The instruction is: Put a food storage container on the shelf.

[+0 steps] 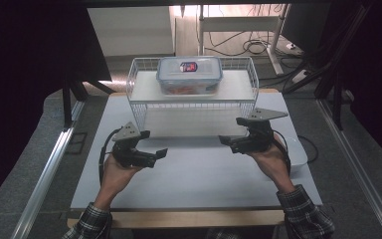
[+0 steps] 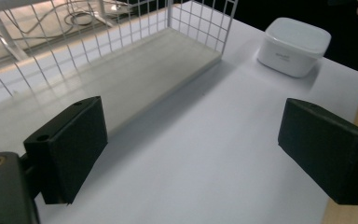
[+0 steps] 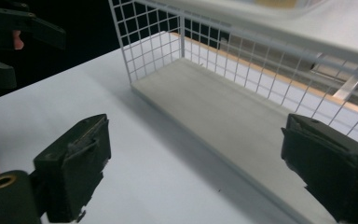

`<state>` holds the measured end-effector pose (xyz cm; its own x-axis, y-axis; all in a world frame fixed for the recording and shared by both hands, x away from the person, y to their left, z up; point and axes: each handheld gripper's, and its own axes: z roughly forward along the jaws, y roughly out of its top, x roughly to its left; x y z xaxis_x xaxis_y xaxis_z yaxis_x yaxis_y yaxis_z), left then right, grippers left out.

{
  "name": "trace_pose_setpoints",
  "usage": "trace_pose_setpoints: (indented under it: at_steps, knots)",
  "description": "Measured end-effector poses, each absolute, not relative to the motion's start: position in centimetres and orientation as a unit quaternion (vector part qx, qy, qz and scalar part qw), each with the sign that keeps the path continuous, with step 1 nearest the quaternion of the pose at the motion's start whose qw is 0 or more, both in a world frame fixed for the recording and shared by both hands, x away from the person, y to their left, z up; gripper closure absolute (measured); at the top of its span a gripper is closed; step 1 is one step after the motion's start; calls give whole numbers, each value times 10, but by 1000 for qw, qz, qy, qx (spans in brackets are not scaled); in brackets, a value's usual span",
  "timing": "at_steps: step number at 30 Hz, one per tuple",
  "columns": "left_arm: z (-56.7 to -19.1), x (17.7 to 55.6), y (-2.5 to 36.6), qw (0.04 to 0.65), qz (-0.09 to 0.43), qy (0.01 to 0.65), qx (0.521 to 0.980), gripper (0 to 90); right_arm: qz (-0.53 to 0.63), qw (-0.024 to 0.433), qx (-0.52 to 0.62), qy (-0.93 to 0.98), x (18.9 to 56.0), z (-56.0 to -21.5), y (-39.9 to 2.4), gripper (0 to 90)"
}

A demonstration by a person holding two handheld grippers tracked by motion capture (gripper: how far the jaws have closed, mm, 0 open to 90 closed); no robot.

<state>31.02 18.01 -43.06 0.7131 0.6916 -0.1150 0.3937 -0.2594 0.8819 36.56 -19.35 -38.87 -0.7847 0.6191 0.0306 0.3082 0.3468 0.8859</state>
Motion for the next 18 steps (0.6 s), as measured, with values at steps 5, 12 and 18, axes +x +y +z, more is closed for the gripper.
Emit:
trace_pose_setpoints:
  at_steps: [5,12,18]
  knots:
    - [-443,303,179,486,151,346,789,48,486,155,292,809,360,-401,-198,32]
    - [-460,293,170,457,177,334,805,29,483,149,299,809,347,-415,-204,30]
    - [-480,287,167,426,182,335,821,17,479,147,304,811,337,-433,-206,31]
